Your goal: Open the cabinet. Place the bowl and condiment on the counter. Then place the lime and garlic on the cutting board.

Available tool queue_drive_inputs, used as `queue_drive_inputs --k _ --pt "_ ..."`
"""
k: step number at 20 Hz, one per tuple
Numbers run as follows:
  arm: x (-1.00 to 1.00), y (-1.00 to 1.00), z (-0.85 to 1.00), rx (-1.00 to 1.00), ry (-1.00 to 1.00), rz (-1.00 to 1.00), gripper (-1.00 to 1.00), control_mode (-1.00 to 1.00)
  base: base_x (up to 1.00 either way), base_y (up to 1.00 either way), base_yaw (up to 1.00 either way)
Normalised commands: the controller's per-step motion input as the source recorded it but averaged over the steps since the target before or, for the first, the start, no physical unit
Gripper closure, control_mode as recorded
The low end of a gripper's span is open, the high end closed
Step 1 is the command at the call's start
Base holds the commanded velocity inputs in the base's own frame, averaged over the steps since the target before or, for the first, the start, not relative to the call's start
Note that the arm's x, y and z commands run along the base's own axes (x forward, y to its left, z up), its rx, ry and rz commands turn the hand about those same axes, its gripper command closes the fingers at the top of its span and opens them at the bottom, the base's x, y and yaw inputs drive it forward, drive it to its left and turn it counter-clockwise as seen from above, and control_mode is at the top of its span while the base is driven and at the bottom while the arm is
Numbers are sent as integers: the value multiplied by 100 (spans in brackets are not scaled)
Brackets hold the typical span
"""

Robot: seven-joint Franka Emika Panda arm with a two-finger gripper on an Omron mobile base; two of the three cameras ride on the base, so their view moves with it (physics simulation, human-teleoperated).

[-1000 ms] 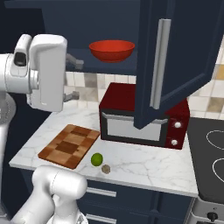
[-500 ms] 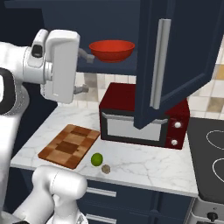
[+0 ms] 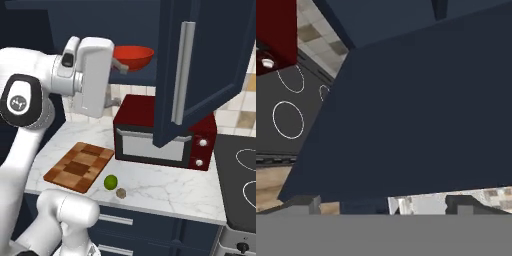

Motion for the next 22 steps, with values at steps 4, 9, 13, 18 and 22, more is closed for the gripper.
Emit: queue_drive_inputs --k 4,9,13,18,22 --pt "17 -22 -6 -2 0 -9 -100 -100 0 0 0" --pt "13 -22 -5 -2 1 -10 -100 -100 0 0 0" --pt "3 -32 0 -1 0 -12 -100 -100 0 0 0" --pt "3 -33 0 -1 0 -12 -100 -100 0 0 0" --pt "0 -35 0 0 0 -12 -100 -100 0 0 0"
